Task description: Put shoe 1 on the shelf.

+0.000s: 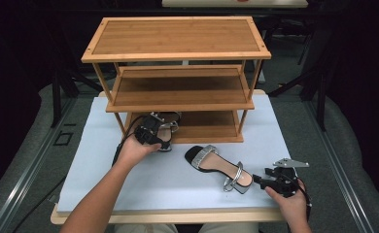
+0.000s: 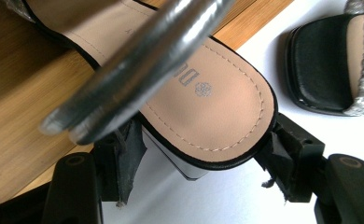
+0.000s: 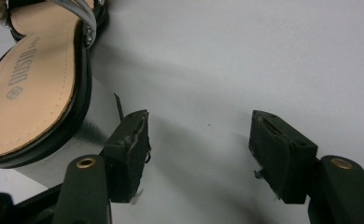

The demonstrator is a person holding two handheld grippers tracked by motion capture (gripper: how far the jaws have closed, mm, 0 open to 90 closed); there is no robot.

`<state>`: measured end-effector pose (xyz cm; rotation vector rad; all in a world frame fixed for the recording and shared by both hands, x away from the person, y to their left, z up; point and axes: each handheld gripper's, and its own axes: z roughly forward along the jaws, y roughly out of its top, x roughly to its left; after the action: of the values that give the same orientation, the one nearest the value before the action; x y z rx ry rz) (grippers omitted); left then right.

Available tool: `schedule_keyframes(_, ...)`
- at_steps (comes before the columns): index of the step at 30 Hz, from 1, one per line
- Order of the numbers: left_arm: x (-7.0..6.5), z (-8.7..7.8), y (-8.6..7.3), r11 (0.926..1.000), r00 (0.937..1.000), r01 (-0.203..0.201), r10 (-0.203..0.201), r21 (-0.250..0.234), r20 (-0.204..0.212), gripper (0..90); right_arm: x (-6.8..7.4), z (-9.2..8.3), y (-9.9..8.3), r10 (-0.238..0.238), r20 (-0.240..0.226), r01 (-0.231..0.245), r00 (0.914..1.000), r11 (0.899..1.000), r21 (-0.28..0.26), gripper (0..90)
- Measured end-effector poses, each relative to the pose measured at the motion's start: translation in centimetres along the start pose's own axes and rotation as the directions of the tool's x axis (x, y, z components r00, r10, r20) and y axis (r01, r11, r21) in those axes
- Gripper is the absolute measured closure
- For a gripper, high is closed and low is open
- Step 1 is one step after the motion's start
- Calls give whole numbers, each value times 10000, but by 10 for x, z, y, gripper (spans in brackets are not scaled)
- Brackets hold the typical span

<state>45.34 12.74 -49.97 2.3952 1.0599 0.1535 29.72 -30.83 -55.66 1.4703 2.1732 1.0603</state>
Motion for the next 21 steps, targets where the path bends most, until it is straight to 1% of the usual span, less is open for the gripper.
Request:
schedule_keyframes(1, -1, 2, 0, 9999, 9999, 113, -113, -23, -8, 341, 0, 0, 0, -8, -10, 8, 10000, 10000, 6, 373)
schedule_keyframes(2, -1, 2, 0, 9999, 9999, 113, -113, -23, -8, 342, 0, 0, 0, -8, -10, 8, 10000, 10000, 6, 373)
schedule_keyframes(3, -1, 6, 1, 9992, 9992, 391, -391, -128, 8, 342, 1, -1, 0, 16, 23, -16, 10000, 10000, -32, 373)
schedule_keyframes(4, -1, 8, 2, 9988, 9989, 459, -459, -175, 44, 342, 1, -1, 0, 31, 37, -31, 10000, 10000, -45, 373)
schedule_keyframes(5, -2, 9, 2, 9974, 9976, 692, -691, -204, 66, 342, 1, -1, 0, 24, 29, -24, 10000, 10000, -23, 373)
schedule_keyframes(6, -2, 9, 2, 9974, 9976, 692, -691, -204, 66, 342, 1, -1, 0, 24, 29, -24, 10000, 10000, -23, 373)
schedule_keyframes(7, 3, 10, 4, 9997, 9998, 208, -208, -154, 26, 342, 0, -2, 0, 24, 54, -24, 10000, 10000, -5, 373)
schedule_keyframes(8, 1, 12, 4, 9981, 9983, 568, -566, -217, 112, 342, 0, -2, 0, 24, 27, -24, 10000, 10000, 0, 373)
schedule_keyframes(9, 3, 12, 5, 9997, 9998, 196, -197, -141, -34, 342, 0, -1, 0, 28, 25, -28, 10000, 10000, -41, 373)
schedule_keyframes(10, 0, 14, 5, 9969, 9970, 772, -772, -180, 11, 342, 0, -1, 0, 28, 25, -28, 10000, 10000, -41, 373)
schedule_keyframes(11, 3, 16, 5, 9979, 9979, 651, -651, -66, 67, 341, 0, -1, 0, 25, 11, -25, 10000, 10000, -41, 373)
schedule_keyframes(12, 2, 16, 4, 9965, 9965, 831, -830, -99, 98, 340, 0, -2, 0, 8, 30, -8, 10000, 10000, 27, 373)
schedule_keyframes(13, 2, 16, 4, 9962, 9962, 865, -864, -118, 101, 340, 0, -2, 0, 22, 17, -22, 10000, 10000, -2, 373)
schedule_keyframes(14, 5, 15, 4, 9991, 9991, 405, -406, -160, -76, 340, 0, -2, 0, 22, 13, -22, 10000, 10000, -4, 373)
schedule_keyframes(15, 4, 15, 2, 9986, 9989, 464, -467, -259, -107, 339, 0, -2, 0, 24, 15, -24, 10000, 10000, -4, 373)
schedule_keyframes(16, 4, 15, 2, 9986, 9989, 464, -467, -259, -107, 339, 0, -2, 0, 24, 15, -24, 10000, 10000, -4, 373)
schedule_keyframes(17, 1, 14, 0, 9972, 9974, 691, -697, -280, -205, 341, 0, -2, 0, 22, 22, -22, 10000, 10000, 13, 373)
schedule_keyframes(18, 1, 14, 0, 9972, 9974, 691, -697, -280, -205, 344, 0, -2, 0, 22, 22, -22, 10000, 10000, 13, 373)
schedule_keyframes(19, 0, 9, -2, 9992, 9982, 361, -369, -183, -468, 349, 0, -2, 0, 13, 40, -13, 10000, 10000, -6, 373)
schedule_keyframes(20, 0, 9, -2, 9992, 9982, 361, -369, -183, -468, 352, 0, -2, 0, 13, 40, -13, 10000, 10000, -6, 373)
schedule_keyframes(21, 0, 3, -6, 9992, 9991, 385, -387, -147, -155, 352, 0, -2, 0, -7, 47, 7, 10000, 10000, -2, 372)
